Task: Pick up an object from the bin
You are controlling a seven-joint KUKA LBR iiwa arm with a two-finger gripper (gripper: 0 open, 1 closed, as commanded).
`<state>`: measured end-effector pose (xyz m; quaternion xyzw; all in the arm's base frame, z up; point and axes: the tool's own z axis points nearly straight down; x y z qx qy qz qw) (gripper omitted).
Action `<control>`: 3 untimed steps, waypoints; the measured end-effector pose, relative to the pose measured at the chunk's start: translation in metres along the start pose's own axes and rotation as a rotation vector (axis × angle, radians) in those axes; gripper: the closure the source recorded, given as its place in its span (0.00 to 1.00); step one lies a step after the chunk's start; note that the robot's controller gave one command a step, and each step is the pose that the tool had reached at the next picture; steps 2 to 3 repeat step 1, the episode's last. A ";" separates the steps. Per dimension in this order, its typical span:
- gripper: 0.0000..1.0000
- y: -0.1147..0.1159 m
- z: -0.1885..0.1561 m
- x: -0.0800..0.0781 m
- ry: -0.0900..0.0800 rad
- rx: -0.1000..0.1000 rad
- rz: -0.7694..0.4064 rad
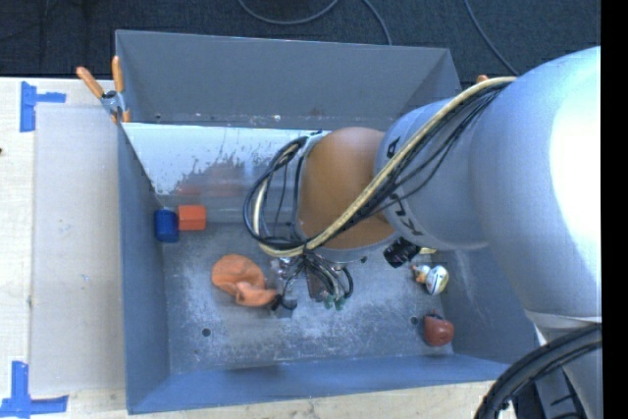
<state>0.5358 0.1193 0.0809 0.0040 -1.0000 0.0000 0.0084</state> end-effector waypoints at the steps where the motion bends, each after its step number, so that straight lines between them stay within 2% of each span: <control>1: 1.00 -0.001 -0.006 0.002 0.001 0.000 -0.049; 3: 1.00 -0.001 -0.006 0.002 0.001 0.000 -0.049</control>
Offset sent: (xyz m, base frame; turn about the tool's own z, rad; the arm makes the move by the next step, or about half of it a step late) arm 0.0059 0.0021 0.0269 -0.0599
